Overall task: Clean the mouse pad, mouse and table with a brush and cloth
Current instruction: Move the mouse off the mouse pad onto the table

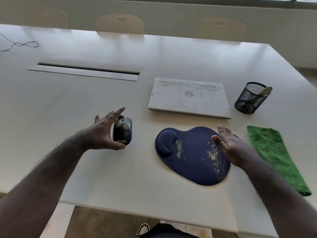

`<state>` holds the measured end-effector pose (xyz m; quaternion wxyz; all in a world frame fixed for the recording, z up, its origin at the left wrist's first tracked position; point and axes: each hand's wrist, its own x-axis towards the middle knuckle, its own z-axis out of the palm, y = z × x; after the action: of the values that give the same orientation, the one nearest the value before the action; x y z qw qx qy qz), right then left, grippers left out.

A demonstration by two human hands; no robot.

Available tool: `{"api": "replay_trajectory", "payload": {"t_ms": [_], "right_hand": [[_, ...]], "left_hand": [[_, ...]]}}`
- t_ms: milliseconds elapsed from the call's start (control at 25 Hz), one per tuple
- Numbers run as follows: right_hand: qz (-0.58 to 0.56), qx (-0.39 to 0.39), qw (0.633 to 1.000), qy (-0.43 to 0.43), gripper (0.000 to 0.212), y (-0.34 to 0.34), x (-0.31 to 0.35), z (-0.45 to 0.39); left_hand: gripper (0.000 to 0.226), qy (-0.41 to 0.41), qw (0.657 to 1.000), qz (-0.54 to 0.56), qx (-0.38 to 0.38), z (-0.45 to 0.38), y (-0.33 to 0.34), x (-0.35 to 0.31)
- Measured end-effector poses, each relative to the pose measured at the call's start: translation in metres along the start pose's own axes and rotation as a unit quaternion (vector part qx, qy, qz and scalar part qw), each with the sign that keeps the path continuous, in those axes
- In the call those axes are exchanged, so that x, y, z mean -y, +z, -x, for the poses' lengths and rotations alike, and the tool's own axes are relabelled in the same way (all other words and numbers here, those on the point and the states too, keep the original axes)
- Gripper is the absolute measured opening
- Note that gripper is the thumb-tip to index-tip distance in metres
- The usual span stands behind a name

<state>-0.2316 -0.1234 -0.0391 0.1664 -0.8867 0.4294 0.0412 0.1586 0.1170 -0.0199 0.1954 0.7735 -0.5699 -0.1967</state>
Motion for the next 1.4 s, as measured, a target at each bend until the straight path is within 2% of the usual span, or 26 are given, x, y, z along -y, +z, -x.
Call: {"api": "replay_trajectory", "payload": {"t_ms": [160, 640, 880, 1160, 1240, 1400], "right_hand": [[0.010, -0.004, 1.000, -0.001, 0.094, 0.002, -0.003, -0.001], [0.003, -0.008, 1.000, 0.013, 0.091, 0.002, -0.002, -0.002], [-0.004, -0.009, 1.000, 0.017, 0.090, 0.000, -0.002, -0.002], [0.010, -0.013, 1.000, 0.018, 0.091, 0.001, -0.002, -0.002], [0.012, -0.012, 1.000, 0.018, 0.093, 0.002, -0.002, -0.003], [0.026, -0.023, 0.999, 0.017, 0.095, 0.006, -0.005, -0.004]], "left_hand": [[0.126, 0.004, 1.000, -0.001, 0.025, 0.003, -0.003, 0.004], [0.125, -0.003, 0.998, 0.018, 0.063, 0.002, -0.005, 0.016], [0.126, -0.032, 0.994, 0.013, 0.107, -0.003, -0.007, 0.024], [0.123, -0.023, 0.988, -0.010, 0.150, -0.003, -0.011, 0.012], [0.108, 0.019, 0.994, -0.025, 0.106, -0.006, -0.008, -0.006], [0.074, 0.120, 0.991, 0.008, -0.058, -0.021, 0.027, -0.068]]}}
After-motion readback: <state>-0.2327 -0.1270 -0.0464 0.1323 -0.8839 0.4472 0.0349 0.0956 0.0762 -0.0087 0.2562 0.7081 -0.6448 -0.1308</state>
